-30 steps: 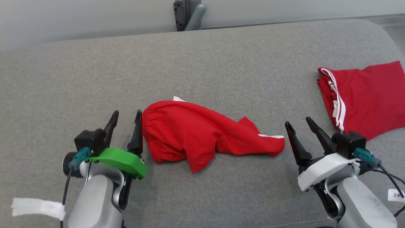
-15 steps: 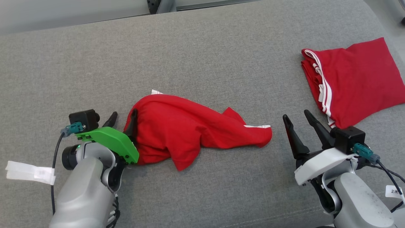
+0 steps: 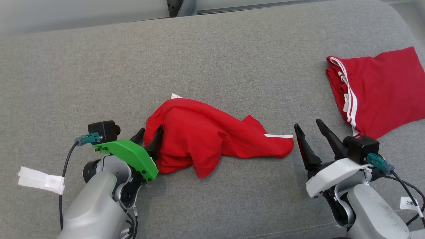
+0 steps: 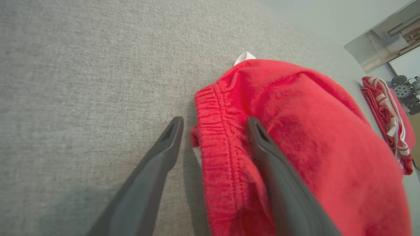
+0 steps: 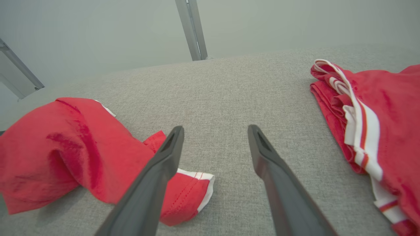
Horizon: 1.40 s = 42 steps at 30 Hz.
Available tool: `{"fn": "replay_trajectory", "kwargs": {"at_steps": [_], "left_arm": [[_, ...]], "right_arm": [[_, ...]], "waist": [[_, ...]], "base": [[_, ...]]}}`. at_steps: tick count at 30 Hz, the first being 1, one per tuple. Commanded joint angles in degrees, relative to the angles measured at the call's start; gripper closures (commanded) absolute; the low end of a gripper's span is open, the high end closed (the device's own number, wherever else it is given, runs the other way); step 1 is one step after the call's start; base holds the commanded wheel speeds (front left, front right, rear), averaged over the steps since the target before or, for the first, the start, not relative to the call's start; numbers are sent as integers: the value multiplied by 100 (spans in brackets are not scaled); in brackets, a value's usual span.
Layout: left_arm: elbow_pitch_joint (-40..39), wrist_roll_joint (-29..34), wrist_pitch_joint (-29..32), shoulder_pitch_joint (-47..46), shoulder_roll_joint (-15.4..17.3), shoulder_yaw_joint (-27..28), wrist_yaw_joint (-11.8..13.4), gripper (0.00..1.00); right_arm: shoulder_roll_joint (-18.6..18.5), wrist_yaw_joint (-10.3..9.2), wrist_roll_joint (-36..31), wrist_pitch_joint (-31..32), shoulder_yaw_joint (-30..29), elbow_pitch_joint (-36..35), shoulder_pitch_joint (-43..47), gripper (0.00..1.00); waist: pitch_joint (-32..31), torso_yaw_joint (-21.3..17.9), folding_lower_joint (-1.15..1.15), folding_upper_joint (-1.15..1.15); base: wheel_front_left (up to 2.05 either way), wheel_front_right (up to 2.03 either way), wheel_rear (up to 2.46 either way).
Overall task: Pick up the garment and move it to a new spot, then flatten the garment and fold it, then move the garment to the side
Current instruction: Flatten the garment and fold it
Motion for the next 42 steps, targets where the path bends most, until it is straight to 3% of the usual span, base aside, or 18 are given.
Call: {"fn": "replay_trajectory", "kwargs": {"at_steps": [1,3,4,5,10,18,23,26,29,40,42], "left_arm": [[10,-76,-35,70,61,-61,-12,0],[38,-119,-105,45,93,-171,-12,3],[33,-139,-161,21,96,-224,-12,60],[36,-176,-228,-9,107,-257,-12,100],[-16,-187,-582,-209,208,-527,-12,100],[-513,617,-1423,-1454,176,-1091,-12,100],[-2071,1574,-1442,-1851,-98,-33,-11,100],[-2640,2018,-1434,-1517,-263,381,-1,100],[-2697,2200,-1437,-1067,-243,559,-1,100],[-1643,2541,-1440,1126,-37,1219,-1,100],[-1503,2615,-1440,1497,-54,1292,-1,64]], "right_arm": [[-4,-9,7,-14,20,33,34,0],[1,-8,17,-14,51,55,16,0],[0,-8,24,-14,68,61,11,0],[-2,-9,32,-14,77,66,6,0],[-9,-9,107,-14,80,93,22,0],[55,-8,230,-14,-20,140,31,0],[85,-9,216,-14,-76,128,-35,0],[94,-8,210,-14,-115,132,-24,0],[118,-8,192,-14,-172,120,27,0],[51,-9,183,-15,-200,110,-6,0],[24,-8,187,-14,-219,110,23,0]], "waist": [[-19,1,0,0],[-37,-16,0,0],[-46,-28,0,0],[-51,-40,0,0],[-84,-113,0,0],[-111,-159,0,0],[-109,-198,0,0],[-124,-191,0,0],[-95,-120,0,0],[24,147,0,0],[-1,213,0,0]], "base": [[0,0,0],[0,0,0],[0,0,0],[0,0,0],[0,0,0],[0,0,0],[0,0,0],[0,0,0],[0,0,0],[0,0,0],[0,0,0]]}}
